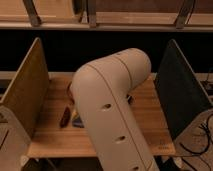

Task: Wipe the white sponge on the table

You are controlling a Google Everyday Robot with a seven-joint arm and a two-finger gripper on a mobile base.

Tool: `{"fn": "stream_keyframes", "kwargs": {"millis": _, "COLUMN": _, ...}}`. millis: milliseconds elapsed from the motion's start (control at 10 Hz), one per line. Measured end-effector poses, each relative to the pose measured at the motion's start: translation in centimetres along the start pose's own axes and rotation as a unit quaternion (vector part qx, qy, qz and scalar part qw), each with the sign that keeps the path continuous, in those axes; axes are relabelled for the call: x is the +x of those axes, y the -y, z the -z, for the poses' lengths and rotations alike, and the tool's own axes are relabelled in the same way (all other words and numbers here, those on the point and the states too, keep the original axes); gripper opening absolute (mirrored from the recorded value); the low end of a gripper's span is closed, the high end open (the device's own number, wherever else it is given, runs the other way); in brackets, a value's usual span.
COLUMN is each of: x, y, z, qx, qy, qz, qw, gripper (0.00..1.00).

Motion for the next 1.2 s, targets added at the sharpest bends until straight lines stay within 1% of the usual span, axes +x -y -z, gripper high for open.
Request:
{"fn": "stream_keyframes", "kwargs": {"millis": 200, "x": 1.5, "y": 1.5, "z": -0.3, "qx": 0.003, "qy": -0.012, "qz": -0.013, "qw": 0.9998, "gripper": 0.0}}
{"fn": "stream_keyframes", "kwargs": {"millis": 300, "x": 2.4, "y": 2.8, "z": -0.4, "qx": 0.009, "qy": -0.02, "qz": -0.024, "qw": 0.9995, "gripper": 0.0}}
{"fn": "stream_keyframes", "kwargs": {"millis": 400, "x": 2.7, "y": 3.4, "z": -0.5, "qx": 0.013, "qy": -0.025, "qz": -0.033, "qw": 0.9991, "gripper": 0.0}}
{"fn": "stream_keyframes", "kwargs": {"millis": 600, "x": 2.5, "y": 5.4, "z": -0.6, "qx": 0.031, "qy": -0.029, "qz": -0.05, "qw": 0.9978, "gripper": 0.0}}
{"fn": "stream_keyframes", "kwargs": {"millis": 700, "x": 2.1, "y": 6.1, "z": -0.7, "qx": 0.04, "qy": -0.031, "qz": -0.057, "qw": 0.9971, "gripper": 0.0}}
{"fn": "stream_keyframes", "kwargs": {"millis": 900, "x": 0.1, "y": 6.3, "z": -0.7, "qx": 0.051, "qy": -0.023, "qz": -0.058, "qw": 0.9967, "gripper": 0.0}}
{"fn": "stream_keyframes", "kwargs": {"millis": 1000, "x": -1.0, "y": 6.1, "z": -0.5, "qx": 0.054, "qy": -0.017, "qz": -0.055, "qw": 0.9969, "gripper": 0.0}}
{"fn": "stream_keyframes", "kwargs": {"millis": 1200, "x": -3.3, "y": 4.6, "z": -0.1, "qx": 0.058, "qy": -0.003, "qz": -0.038, "qw": 0.9976, "gripper": 0.0}}
